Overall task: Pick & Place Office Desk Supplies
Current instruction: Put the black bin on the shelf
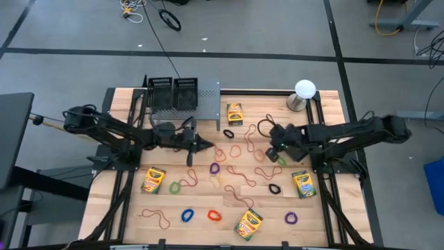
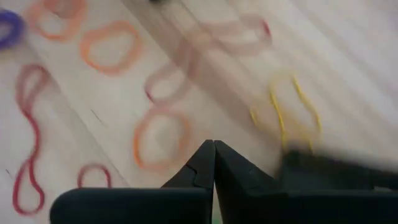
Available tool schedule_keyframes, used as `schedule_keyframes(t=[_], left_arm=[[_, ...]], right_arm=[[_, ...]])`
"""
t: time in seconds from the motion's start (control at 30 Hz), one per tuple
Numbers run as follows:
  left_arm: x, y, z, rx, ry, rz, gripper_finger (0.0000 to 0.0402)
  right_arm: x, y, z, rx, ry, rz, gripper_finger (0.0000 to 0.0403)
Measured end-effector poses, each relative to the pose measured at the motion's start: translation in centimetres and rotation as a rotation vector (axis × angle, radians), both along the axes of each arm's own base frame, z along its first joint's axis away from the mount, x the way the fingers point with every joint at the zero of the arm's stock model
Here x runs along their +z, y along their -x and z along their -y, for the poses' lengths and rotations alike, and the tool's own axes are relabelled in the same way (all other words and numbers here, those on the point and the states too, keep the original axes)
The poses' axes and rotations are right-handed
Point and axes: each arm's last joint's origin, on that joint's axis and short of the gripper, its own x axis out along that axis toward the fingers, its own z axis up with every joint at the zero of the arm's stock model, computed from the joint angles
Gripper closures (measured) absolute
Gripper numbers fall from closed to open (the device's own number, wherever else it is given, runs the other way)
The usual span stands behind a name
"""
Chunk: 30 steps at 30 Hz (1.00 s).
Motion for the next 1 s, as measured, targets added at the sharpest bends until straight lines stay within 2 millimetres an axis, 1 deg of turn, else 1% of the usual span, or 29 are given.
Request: schedule_keyframes(t=[0.1, 0.2, 0.33, 0.4, 0.47, 0.57, 0.63, 0.7, 0.77, 0.8, 0.83, 0.9, 1.0], left_arm=[[-0.2, -0.1, 0.0, -0.005, 0.002, -0.003, 0.0386], [-0.3, -0.1, 0.0, -0.005, -0.001, -0.007, 0.0386], [-0.3, -0.1, 0.0, -0.005, -0.022, -0.014, 0.0386], [-0.4, -0.1, 0.0, -0.006, -0.029, -0.015, 0.0386], [-0.4, -0.1, 0.0, -0.005, -0.032, -0.016, 0.0386], [-0.3, -0.1, 0.0, -0.005, -0.033, -0.014, 0.0386], [-0.3, -0.1, 0.0, -0.005, -0.032, -0.014, 0.0386], [-0.3, -0.1, 0.0, -0.005, -0.032, -0.013, 0.0386], [-0.3, -0.1, 0.0, -0.004, -0.025, -0.011, 0.0386], [-0.3, -0.1, 0.0, -0.003, -0.024, -0.009, 0.0386], [-0.3, -0.1, 0.0, -0.002, -0.024, -0.008, 0.0386], [-0.3, -0.1, 0.0, -0.001, -0.025, -0.008, 0.0386], [-0.2, -0.1, -0.1, 0.014, -0.026, -0.003, 0.0386]], right_arm=[[-0.5, 0.9, -0.6, -0.078, -0.066, -0.079, 0.036], [-0.8, 1.7, -0.9, -0.142, -0.083, -0.149, 0.0325], [-1.0, 1.9, -0.7, -0.197, -0.047, -0.175, 0.0281], [-1.4, 1.6, -0.5, -0.211, -0.027, -0.186, 0.0269], [-1.9, 1.4, -0.3, -0.225, -0.014, -0.222, 0.0265], [-3.1, 0.7, 0.1, -0.205, 0.002, -0.293, 0.0273], [-3.8, 0.2, 0.2, -0.164, 0.018, -0.314, 0.0289], [-4.1, -0.2, 0.2, -0.114, 0.028, -0.318, 0.0315], [-4.1, -0.7, 0.1, -0.066, 0.038, -0.292, 0.0354], [-4.0, -0.9, 0.0, -0.042, 0.044, -0.277, 0.0375], [-3.8, -1.0, 0.0, -0.016, 0.051, -0.264, 0.0387], [-3.1, -1.5, -0.2, 0.033, 0.065, -0.246, 0.0387], [-1.1, -2.8, -0.7, 0.17, 0.11, -0.201, 0.0385]])
